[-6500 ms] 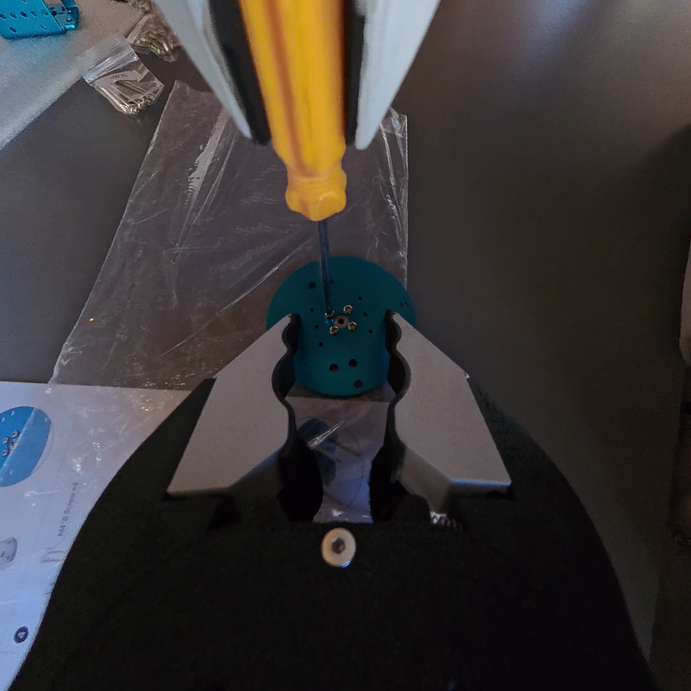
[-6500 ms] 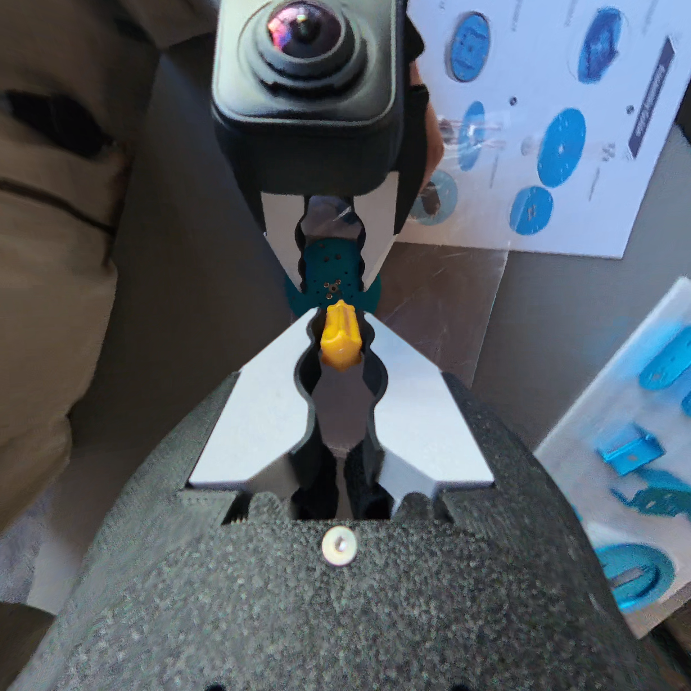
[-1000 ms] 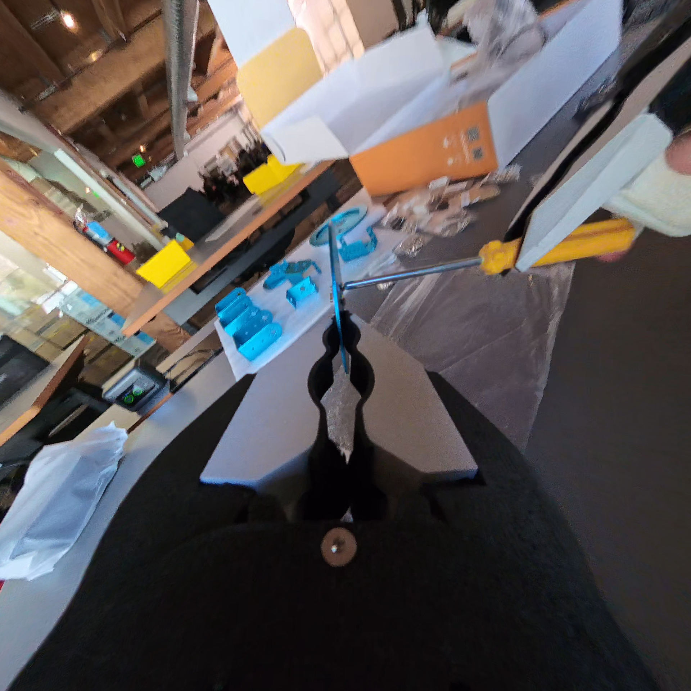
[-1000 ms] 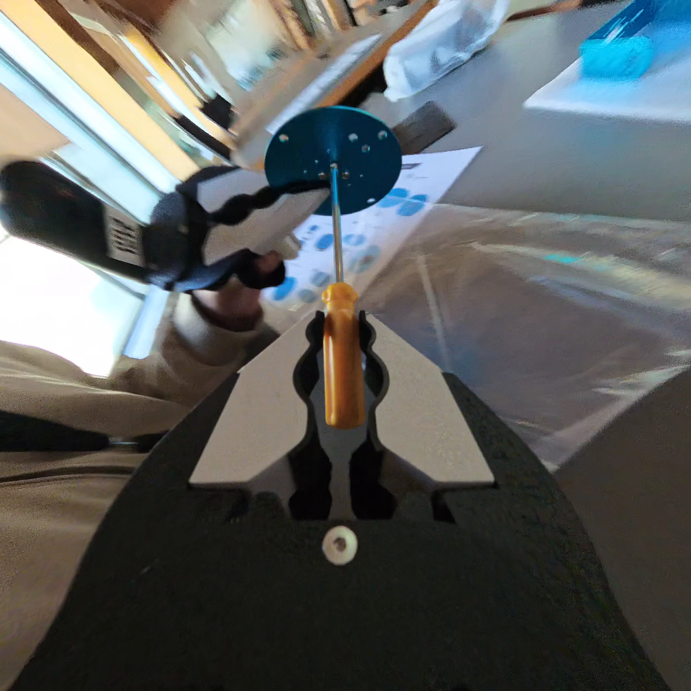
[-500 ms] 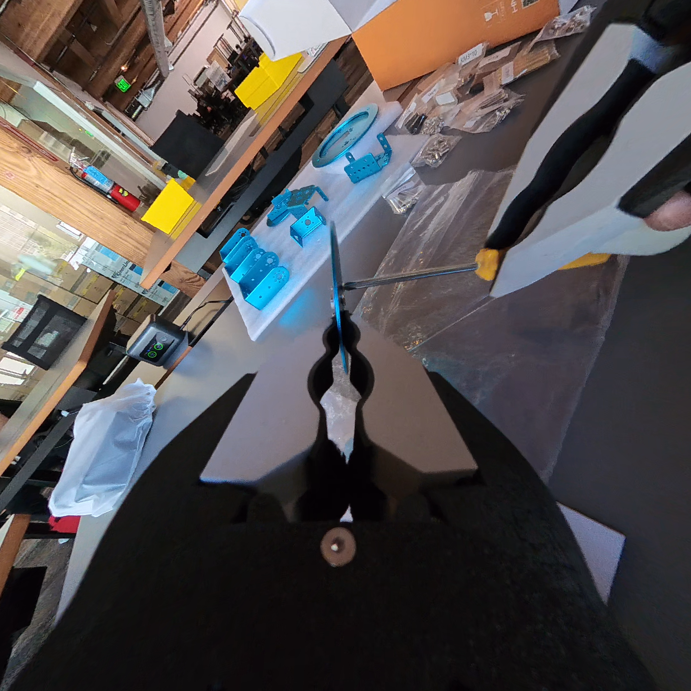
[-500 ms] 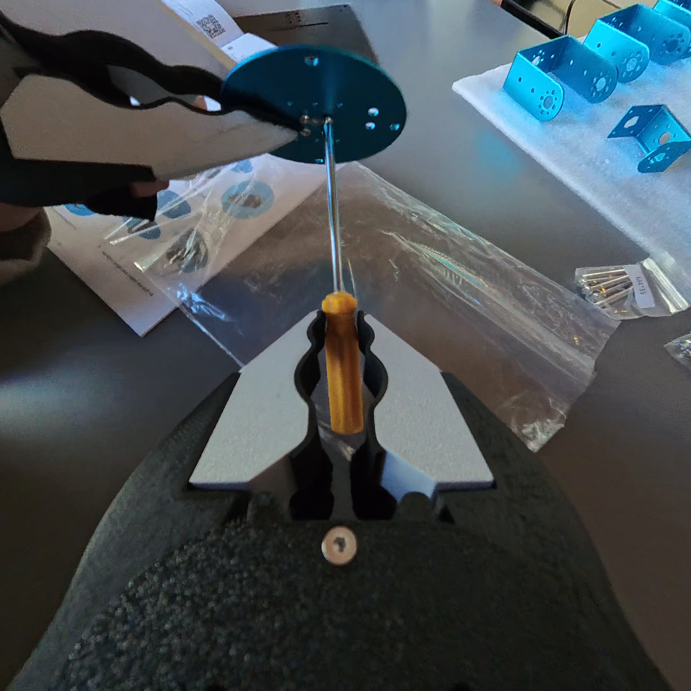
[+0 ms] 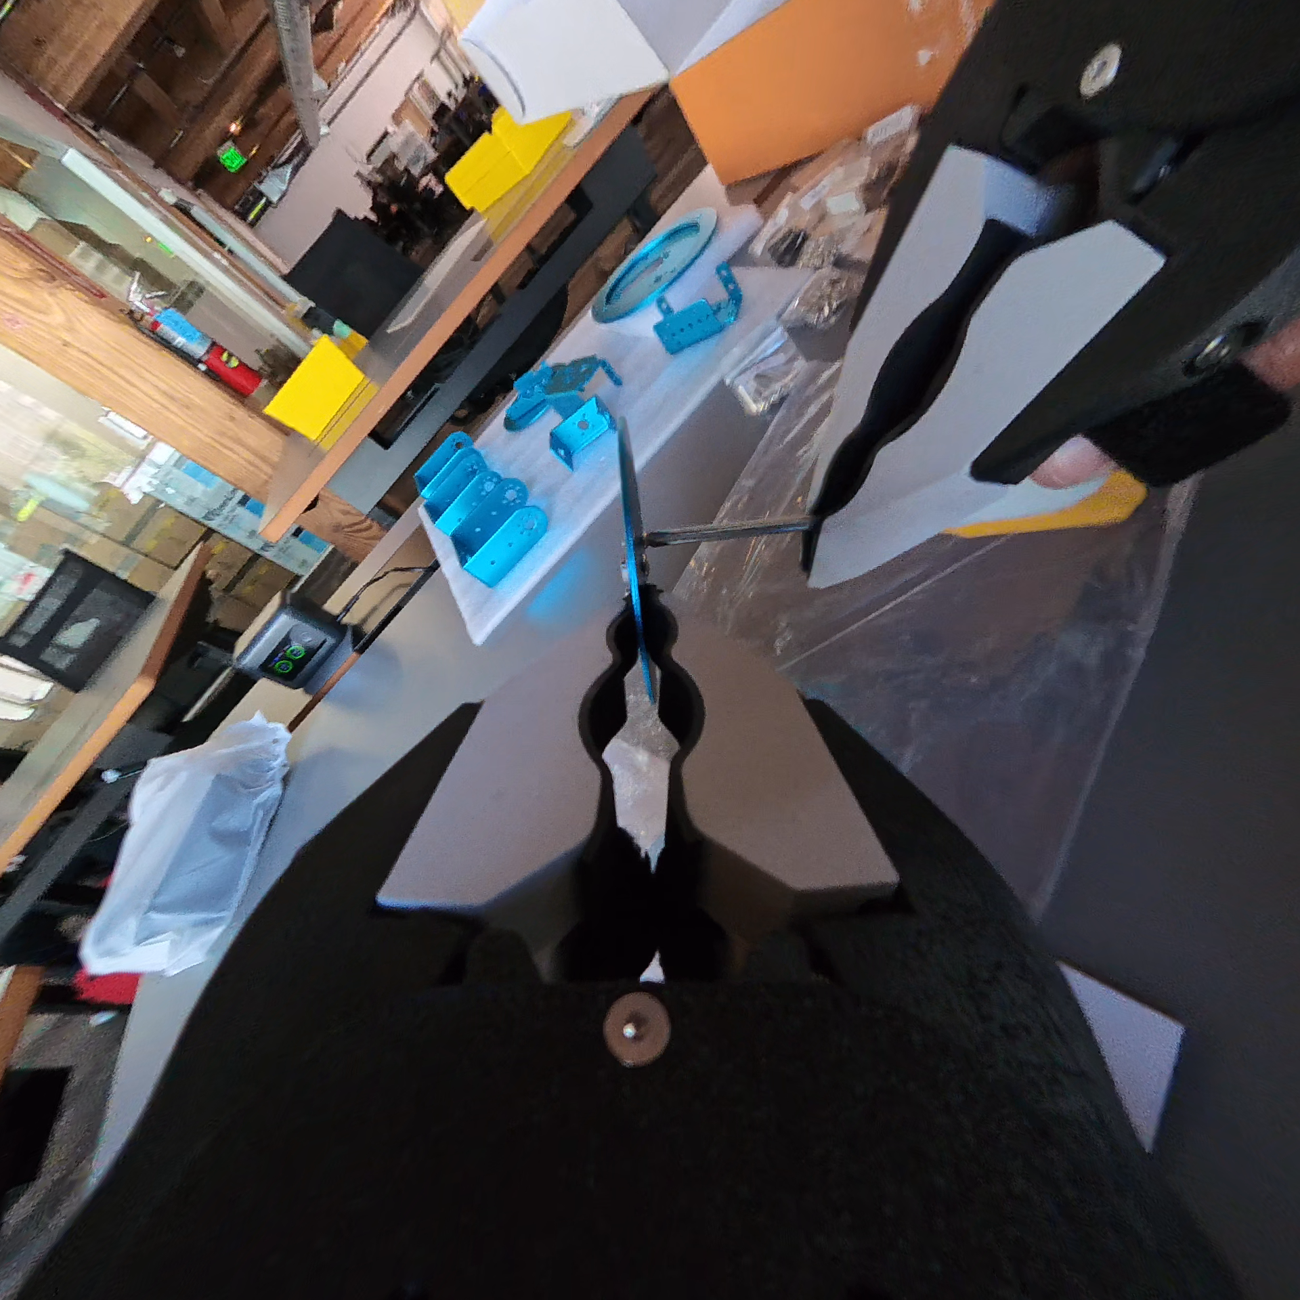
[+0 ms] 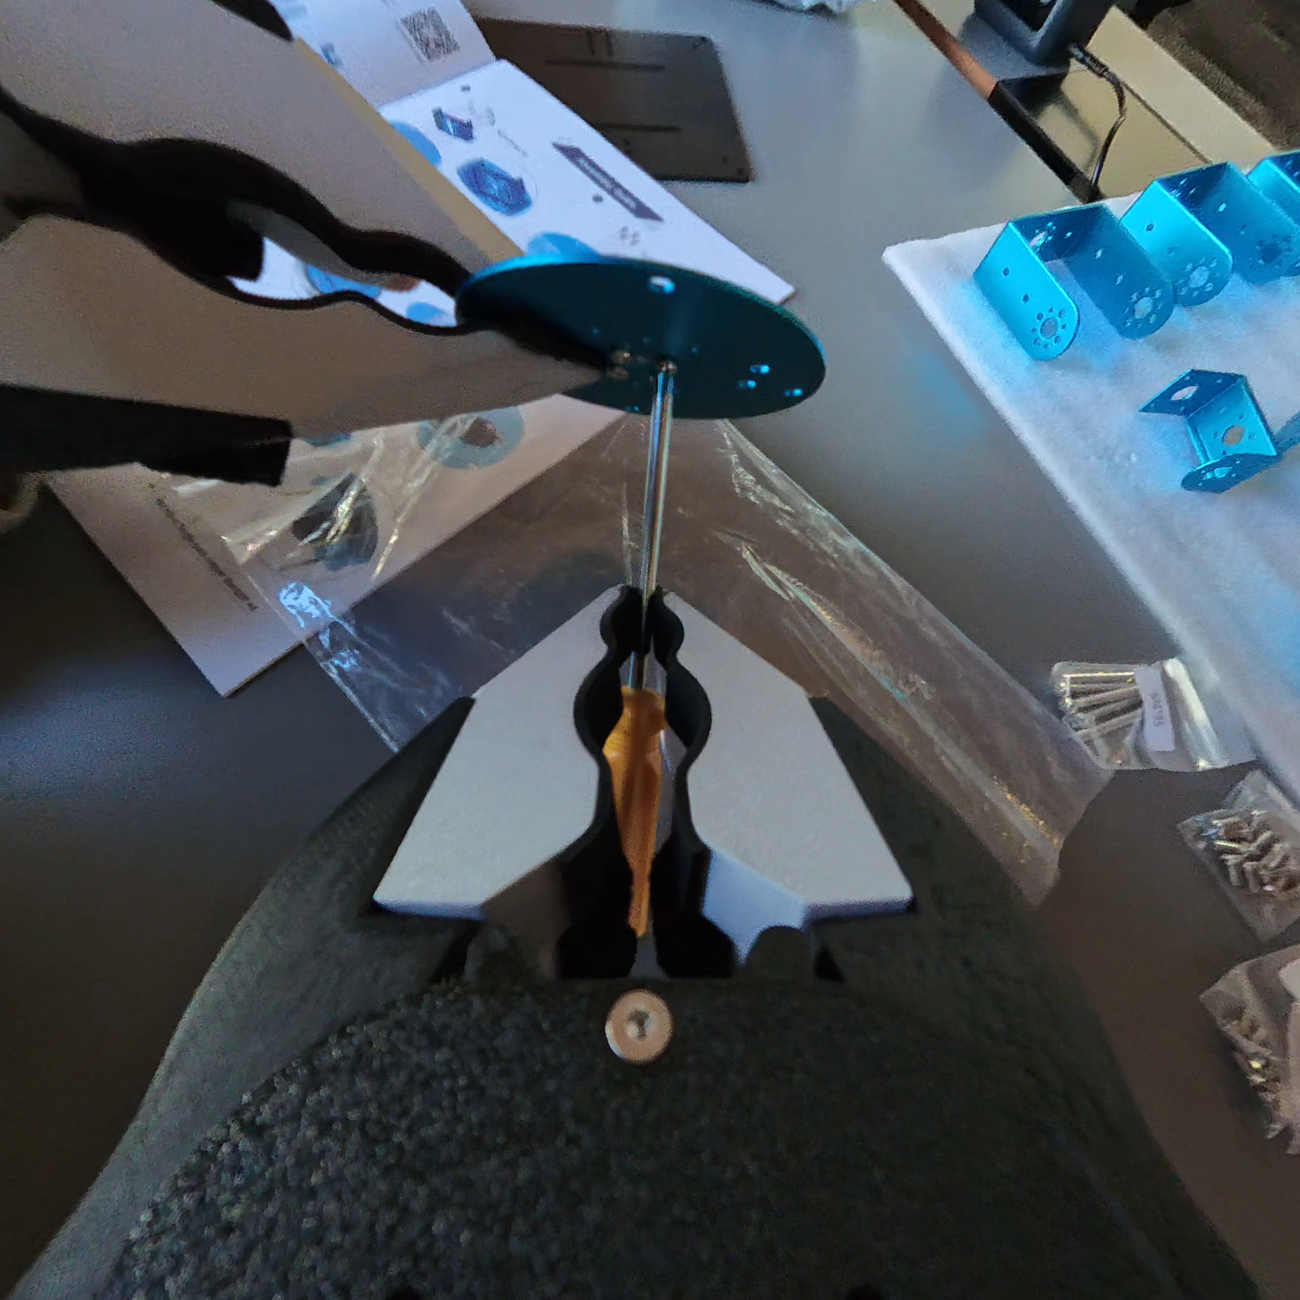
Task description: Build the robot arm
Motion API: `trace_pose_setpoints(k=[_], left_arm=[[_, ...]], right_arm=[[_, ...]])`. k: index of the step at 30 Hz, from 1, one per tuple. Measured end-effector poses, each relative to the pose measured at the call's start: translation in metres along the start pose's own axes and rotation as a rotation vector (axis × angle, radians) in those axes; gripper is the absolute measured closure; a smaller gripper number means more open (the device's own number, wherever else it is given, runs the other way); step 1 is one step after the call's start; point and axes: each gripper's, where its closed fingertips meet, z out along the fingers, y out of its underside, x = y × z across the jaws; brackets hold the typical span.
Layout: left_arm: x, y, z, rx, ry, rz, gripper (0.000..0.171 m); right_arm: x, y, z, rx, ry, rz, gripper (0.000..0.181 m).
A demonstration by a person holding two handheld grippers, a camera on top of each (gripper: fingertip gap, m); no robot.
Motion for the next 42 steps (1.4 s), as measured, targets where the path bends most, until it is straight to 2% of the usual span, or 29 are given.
trace_pose_setpoints(k=[3, 8, 14, 20, 22, 24, 29, 36, 42], left_arm=[[-0.001, 0.003, 0.001, -0.007, -0.004, 0.001, 0.17], [-0.006, -0.008, -0.006, 0.057, -0.01, 0.007, 0.17], [-0.014, -0.033, -0.025, 0.234, 0.012, -0.032, 0.171], [-0.023, -0.064, -0.051, 0.477, 0.096, -0.208, 0.17], [-0.024, -0.065, -0.053, 0.491, 0.1, -0.216, 0.17], [-0.025, -0.061, -0.052, 0.475, 0.091, -0.208, 0.17], [-0.027, -0.035, -0.04, 0.33, 0.033, -0.128, 0.17], [-0.029, -0.011, -0.023, 0.178, -0.011, -0.072, 0.17], [-0.023, 0.001, -0.011, 0.068, -0.032, -0.034, 0.171]], right_arm=[[0.003, 0.002, 0.003, -0.031, -0.027, 0.019, 0.179], [-0.011, -0.007, -0.006, -0.034, -0.253, 0.194, 0.179], [-0.038, -0.036, -0.042, 0.038, -0.73, 0.534, 0.179], [-0.055, -0.076, -0.097, 0.162, -1.442, 0.947, 0.179], [-0.059, -0.08, -0.1, 0.186, -1.529, 0.994, 0.18], [-0.06, -0.079, -0.094, 0.204, -1.464, 0.944, 0.18], [-0.041, -0.063, -0.052, 0.197, -1.002, 0.72, 0.18], [-0.019, -0.052, -0.02, 0.204, -0.57, 0.445, 0.179], [0.001, -0.039, -0.002, 0.104, -0.087, -0.018, 0.179]])
